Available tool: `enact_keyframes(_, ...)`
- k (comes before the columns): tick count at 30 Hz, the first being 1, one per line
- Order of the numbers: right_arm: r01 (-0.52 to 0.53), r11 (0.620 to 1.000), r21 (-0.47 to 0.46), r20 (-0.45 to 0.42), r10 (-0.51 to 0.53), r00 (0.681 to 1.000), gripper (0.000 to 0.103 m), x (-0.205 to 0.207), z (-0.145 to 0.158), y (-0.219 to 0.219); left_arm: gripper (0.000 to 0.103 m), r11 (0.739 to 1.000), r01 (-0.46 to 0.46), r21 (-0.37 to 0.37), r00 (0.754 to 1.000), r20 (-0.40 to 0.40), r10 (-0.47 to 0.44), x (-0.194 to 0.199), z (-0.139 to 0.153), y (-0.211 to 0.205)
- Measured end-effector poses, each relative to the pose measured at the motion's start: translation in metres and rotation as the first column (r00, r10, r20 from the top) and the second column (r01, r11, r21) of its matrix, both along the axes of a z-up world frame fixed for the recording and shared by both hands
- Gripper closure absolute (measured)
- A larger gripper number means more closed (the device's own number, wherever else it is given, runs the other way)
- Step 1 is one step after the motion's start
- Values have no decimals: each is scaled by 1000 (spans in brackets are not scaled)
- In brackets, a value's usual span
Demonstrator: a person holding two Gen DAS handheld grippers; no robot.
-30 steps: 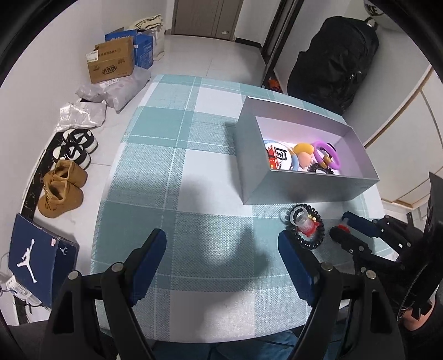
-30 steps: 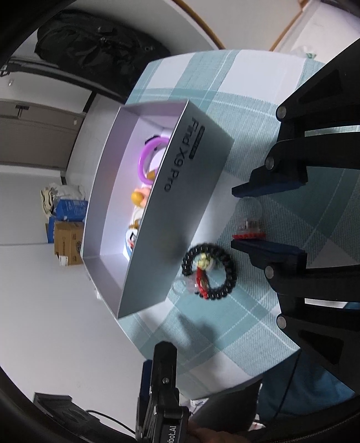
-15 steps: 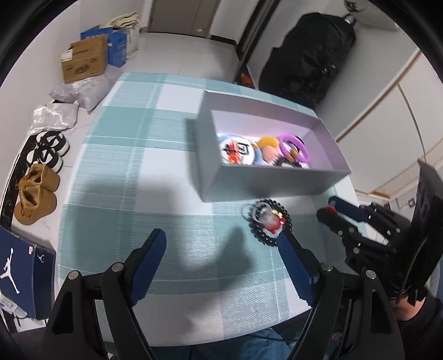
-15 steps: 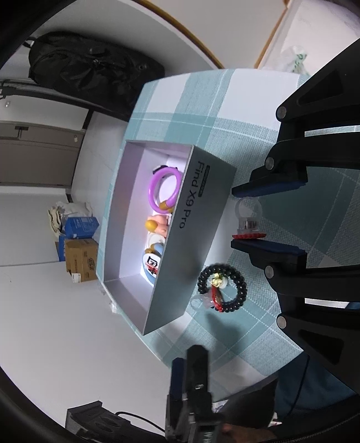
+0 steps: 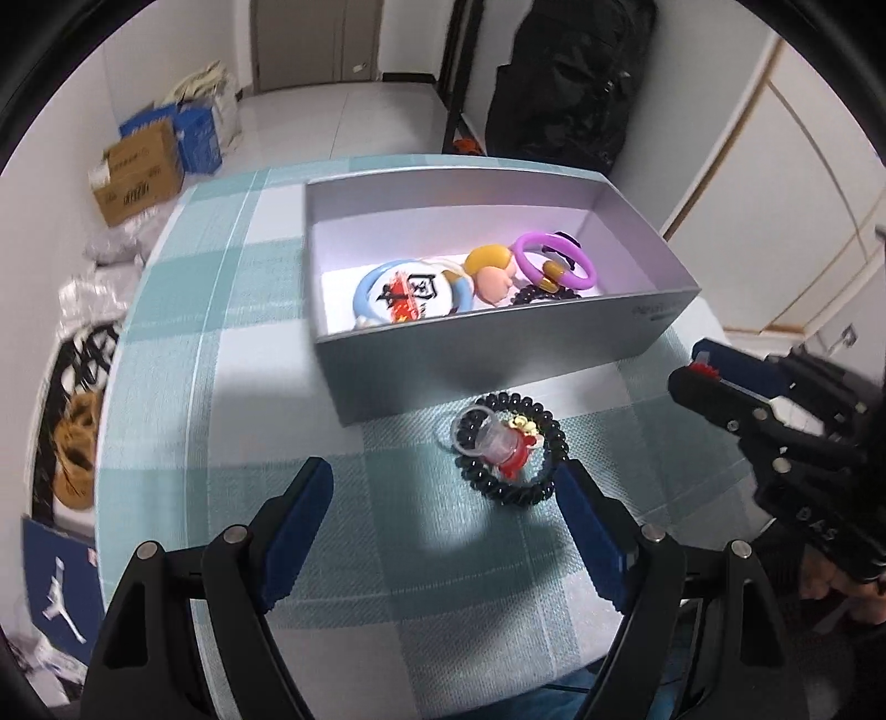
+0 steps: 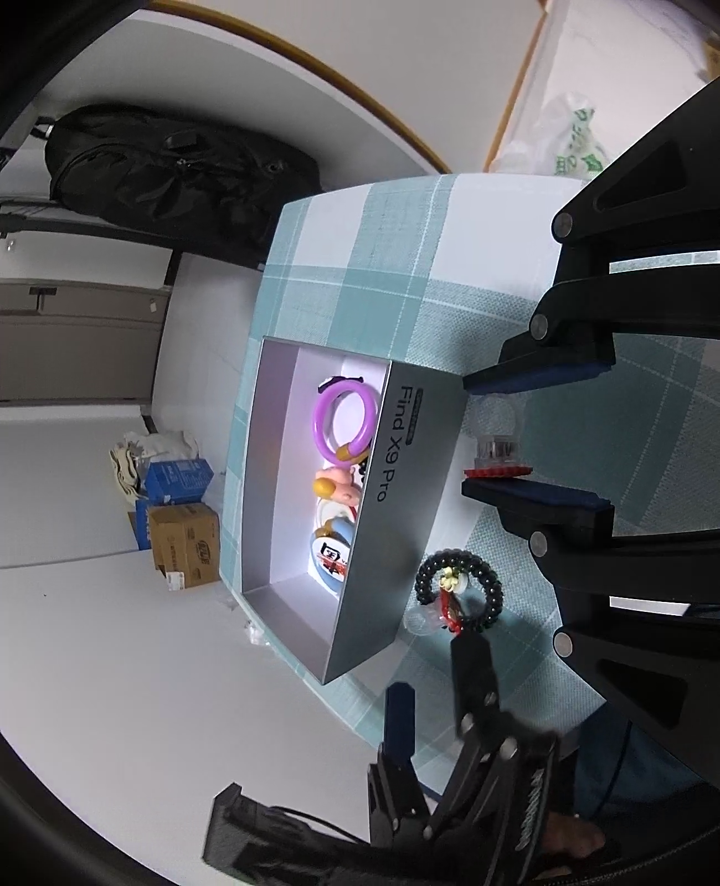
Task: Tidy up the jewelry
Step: 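Grasp the red charm with clear ring using the right tool, then grasp the clear ring with the left tool beside the right tool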
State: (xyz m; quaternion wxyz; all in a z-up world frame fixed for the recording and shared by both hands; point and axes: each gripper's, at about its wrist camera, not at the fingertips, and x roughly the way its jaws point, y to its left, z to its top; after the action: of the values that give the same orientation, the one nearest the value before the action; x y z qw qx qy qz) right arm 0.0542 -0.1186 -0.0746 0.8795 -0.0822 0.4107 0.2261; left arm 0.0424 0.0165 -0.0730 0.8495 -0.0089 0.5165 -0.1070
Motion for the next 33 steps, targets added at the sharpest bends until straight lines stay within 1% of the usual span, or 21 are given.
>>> enact_keyframes(2, -2, 1000, 4, 5, 2, 1000, 75, 0, 2, -1, 26, 999, 16, 28, 1000, 14, -16, 0, 0, -5)
enact_keyframes(4, -4, 1000, 11, 7, 3, 1000, 74, 0, 3, -2, 37, 999, 25, 48, 1000, 12, -26, 1, -2, -8)
enact_keyframes(7, 0, 1000, 19, 6, 0, 1000, 74, -1, 4, -4, 47, 998, 29, 64, 1000, 1, -29, 2, -6, -10)
enact_keyframes(9, 1, 1000, 22, 6, -2, 1000, 74, -1, 4, -5, 50, 997, 24, 78, 1000, 9, -25, 3, -6, -11)
enact_keyframes(12, 4, 1000, 25, 5, -5, 1000, 74, -1, 5, -7, 52, 997, 19, 77, 1000, 21, -21, 6, -4, -11)
enact_keyframes(13, 7, 1000, 24, 3, -7, 1000, 74, -1, 4, -8, 53, 997, 20, 73, 999, 23, -22, 7, -3, -11)
enact_keyframes(15, 13, 1000, 21, -3, -13, 1000, 74, 0, 3, -8, 54, 999, 28, 37, 999, 20, -29, 8, -3, -11)
enact_keyframes(17, 23, 999, 22, -15, -23, 1000, 74, 3, 2, -10, 62, 999, 32, 28, 999, 18, -32, 9, -3, -14)
enact_keyframes(18, 26, 999, 25, -16, -26, 1000, 74, 4, 3, -11, 69, 999, 40, 31, 999, 16, -40, 10, -4, -15)
enact_keyframes(19, 28, 999, 28, -16, -27, 999, 74, 4, 3, -12, 74, 999, 49, 23, 999, 17, -49, 9, -3, -15)
enact_keyframes(21, 29, 999, 35, -13, -28, 1000, 74, 4, 4, -12, 77, 998, 55, 29, 998, 24, -56, 8, -2, -17)
enact_keyframes(23, 28, 999, 38, -11, -28, 1000, 74, 3, 4, -12, 77, 998, 60, 34, 998, 24, -60, 8, -1, -19)
enact_keyframes(28, 43, 998, 40, -26, -42, 999, 74, 6, 3, -13, 77, 999, 41, -12, 999, 6, -41, 10, -1, -14)
enact_keyframes(31, 48, 998, 36, -18, -48, 999, 74, 6, 5, -13, 77, 999, 31, -17, 999, 11, -30, 11, 1, -12)
enact_keyframes(33, 49, 998, 41, -14, -48, 999, 74, 6, 6, -13, 78, 999, 25, -35, 1000, 14, -25, 12, 3, -11)
